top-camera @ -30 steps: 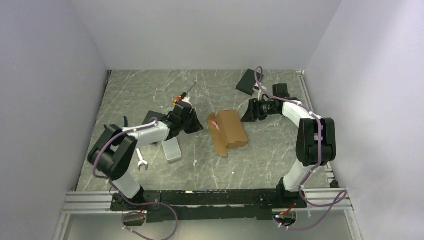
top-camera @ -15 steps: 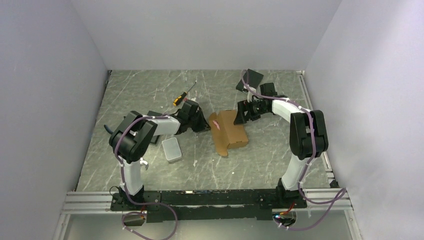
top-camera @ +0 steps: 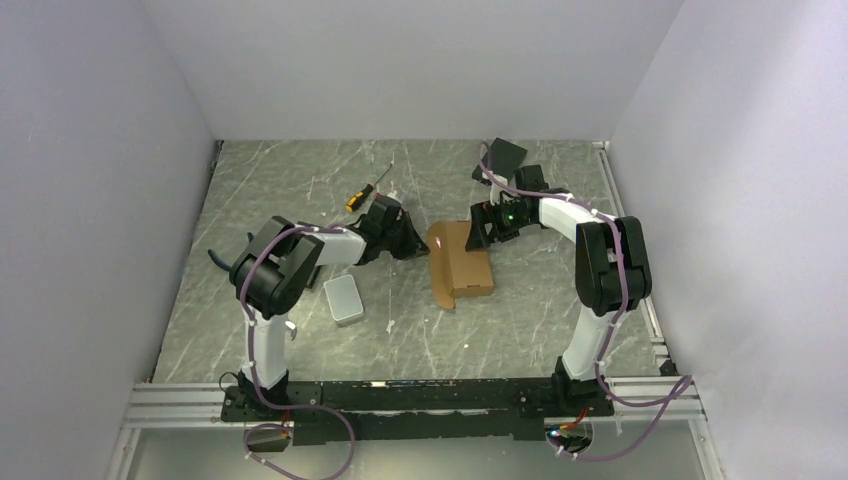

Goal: Fold the paper box

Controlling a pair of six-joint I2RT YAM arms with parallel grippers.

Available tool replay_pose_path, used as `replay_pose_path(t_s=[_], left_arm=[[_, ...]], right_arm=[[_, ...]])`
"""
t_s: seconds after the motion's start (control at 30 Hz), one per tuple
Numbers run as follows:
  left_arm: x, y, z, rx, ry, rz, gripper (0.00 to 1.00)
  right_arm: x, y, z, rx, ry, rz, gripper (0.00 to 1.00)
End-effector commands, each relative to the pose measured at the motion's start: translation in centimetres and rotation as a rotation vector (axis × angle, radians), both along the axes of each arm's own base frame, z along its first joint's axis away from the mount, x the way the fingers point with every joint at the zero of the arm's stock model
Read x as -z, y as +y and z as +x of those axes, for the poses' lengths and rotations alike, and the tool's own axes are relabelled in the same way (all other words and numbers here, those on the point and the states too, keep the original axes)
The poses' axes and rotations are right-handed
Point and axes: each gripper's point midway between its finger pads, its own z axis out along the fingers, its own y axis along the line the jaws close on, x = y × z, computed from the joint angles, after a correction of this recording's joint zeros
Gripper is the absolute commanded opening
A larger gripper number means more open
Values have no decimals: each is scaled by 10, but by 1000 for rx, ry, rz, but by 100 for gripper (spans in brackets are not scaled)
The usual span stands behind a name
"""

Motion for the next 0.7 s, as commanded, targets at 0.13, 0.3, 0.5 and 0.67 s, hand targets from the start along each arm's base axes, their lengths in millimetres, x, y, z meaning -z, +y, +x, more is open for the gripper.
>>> replay_pose_path(t_s=[0.13,0.3,0.5,0.67], left_arm=[[-34,0,1,-12,-107,-45,0],[-44,-1,6,-25,-144,-58,0],[-34,-8,14,-39,-112,-62,0],[-25,-9,24,-63,-95,-32,0]], right_arm=[[5,0,5,-6,3,-22,87],[11,-4,5,5,14,-45,87],[10,-3,5,3,18,-39,87],[10,-3,5,4,19,-39,87]])
